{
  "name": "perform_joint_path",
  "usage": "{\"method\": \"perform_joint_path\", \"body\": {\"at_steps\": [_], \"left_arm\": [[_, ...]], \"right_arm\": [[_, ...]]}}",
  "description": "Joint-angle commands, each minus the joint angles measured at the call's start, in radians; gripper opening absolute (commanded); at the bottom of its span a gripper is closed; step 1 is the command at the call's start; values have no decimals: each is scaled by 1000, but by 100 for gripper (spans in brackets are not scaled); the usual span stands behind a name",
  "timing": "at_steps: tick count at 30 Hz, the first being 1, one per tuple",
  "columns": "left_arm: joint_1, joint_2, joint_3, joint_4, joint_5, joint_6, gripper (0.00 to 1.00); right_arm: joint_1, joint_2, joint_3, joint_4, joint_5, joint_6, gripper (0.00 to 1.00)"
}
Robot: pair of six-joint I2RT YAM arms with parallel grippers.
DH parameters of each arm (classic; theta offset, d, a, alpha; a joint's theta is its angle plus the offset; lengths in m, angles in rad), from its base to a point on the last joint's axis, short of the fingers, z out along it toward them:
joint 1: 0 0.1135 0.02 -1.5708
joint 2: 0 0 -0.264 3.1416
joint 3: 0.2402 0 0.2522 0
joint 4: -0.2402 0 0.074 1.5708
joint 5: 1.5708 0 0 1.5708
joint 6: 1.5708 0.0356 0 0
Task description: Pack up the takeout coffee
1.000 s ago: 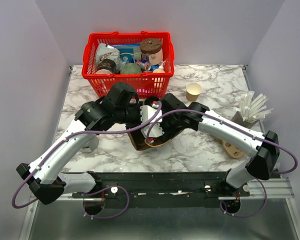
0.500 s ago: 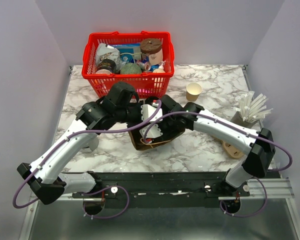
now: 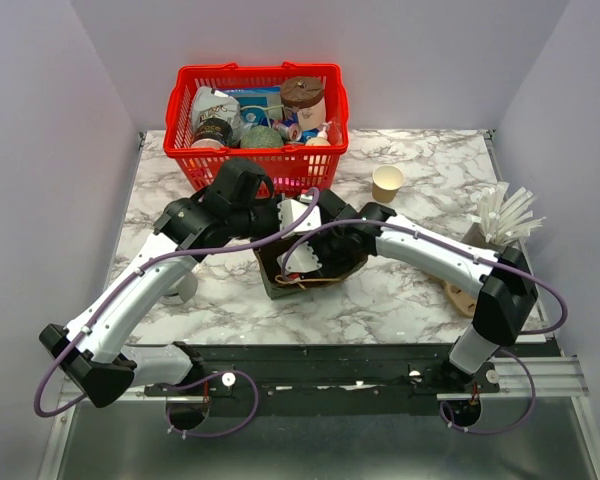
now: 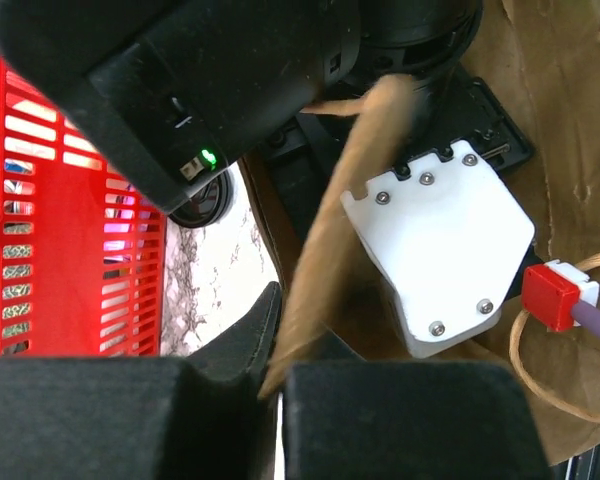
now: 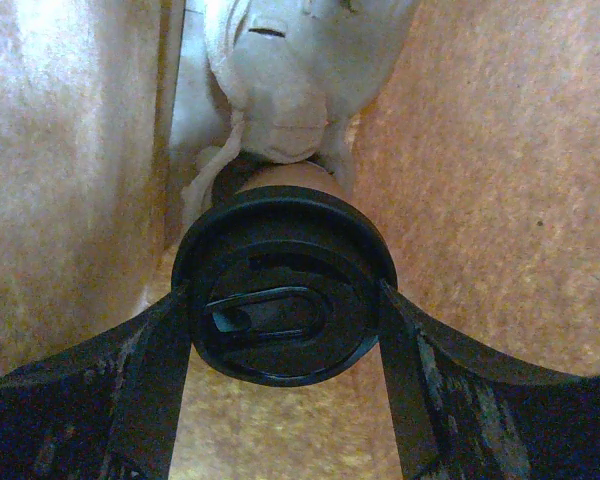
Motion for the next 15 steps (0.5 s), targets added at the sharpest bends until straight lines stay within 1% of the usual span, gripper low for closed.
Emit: {"method": "perform_joint_path", "body": {"at_steps": [1,5,12,13,14,15], "left_arm": [[7,-12,20,41,86,-3,14],[10,-12,22,37,87,-13,16],[10,-12,19,50,86,-32,17],[10,-12,16,51,87,-32,17],[10,-12,14,56,89,-36,18],[10,-12,14,59,87,-42,20]], "right_arm": [[-36,72,-41,-94,-26,25,1],[-41,88,-46,-105,-47,12,1],[-41,85,-40,-94,-46,23,1],[-41,85,-40,-96,-46,28,3],[-41,80,-40,-96,-47,32,7],[-41,78,-41,-96,-46,35,16]]}}
